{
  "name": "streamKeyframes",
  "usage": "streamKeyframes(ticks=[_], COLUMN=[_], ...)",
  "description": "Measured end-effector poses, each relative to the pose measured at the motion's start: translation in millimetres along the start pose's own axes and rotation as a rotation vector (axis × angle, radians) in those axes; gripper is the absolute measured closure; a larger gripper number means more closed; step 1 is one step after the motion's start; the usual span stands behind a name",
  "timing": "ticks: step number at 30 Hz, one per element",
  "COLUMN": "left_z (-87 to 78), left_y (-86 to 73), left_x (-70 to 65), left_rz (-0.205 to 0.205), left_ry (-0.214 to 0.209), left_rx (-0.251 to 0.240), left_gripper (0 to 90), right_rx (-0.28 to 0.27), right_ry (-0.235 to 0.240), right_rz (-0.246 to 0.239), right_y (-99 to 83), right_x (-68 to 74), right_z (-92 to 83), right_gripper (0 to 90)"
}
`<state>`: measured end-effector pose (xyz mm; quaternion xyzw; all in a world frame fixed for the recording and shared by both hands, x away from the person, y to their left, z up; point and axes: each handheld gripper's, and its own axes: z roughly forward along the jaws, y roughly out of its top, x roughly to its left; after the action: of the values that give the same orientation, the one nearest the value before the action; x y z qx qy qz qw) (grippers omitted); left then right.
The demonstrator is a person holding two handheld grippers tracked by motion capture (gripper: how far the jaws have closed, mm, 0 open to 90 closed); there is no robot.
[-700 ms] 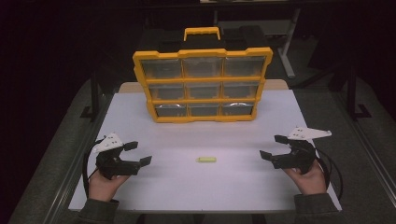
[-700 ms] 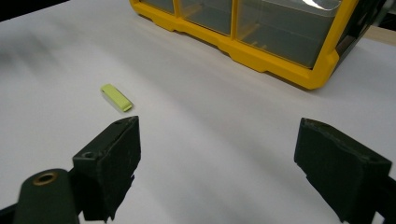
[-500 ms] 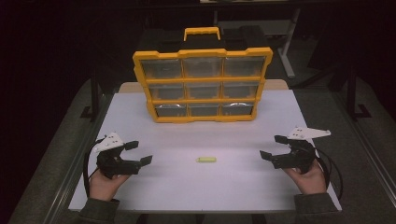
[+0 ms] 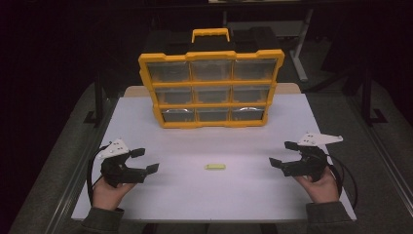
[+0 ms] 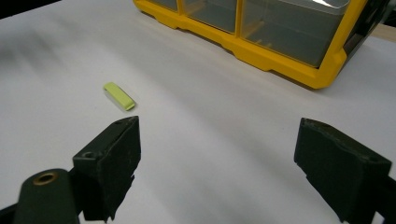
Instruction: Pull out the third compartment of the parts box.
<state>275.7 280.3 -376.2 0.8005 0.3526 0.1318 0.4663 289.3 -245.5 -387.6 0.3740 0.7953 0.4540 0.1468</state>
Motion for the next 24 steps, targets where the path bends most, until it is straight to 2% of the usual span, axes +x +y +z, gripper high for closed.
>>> streamKeyframes(ticks=[8,12,18,20,24], left_z=[4.4,5.1,8.8,9.4,9.0], left_y=[2.4,3.7,3.1,3.5,8.5], left_x=[-2.4,0.3,0.6,0.1,-1.6], left_rz=[-0.01,-0.037,-0.037,-0.049,-0.045], left_ry=[-0.031,-0.055,-0.051,-0.068,-0.099], left_rx=[0.0,-0.003,0.013,0.007,0.004], left_gripper=[20.8,21.8,20.7,19.9,20.0], right_rx=[-0.011,-0.004,-0.003,-0.006,-0.014], right_ry=[-0.001,-0.001,-0.004,-0.008,-0.009], right_rz=[0.003,0.004,0.005,0.007,0.011], right_y=[0.5,0.4,-0.4,-1.1,-0.8], right_x=[0.7,0.1,-0.3,-0.3,-1.8], right_z=[-2.3,-1.1,-1.8,-2.6,-3.7], right_gripper=[13.6,13.6,13.7,13.8,13.8])
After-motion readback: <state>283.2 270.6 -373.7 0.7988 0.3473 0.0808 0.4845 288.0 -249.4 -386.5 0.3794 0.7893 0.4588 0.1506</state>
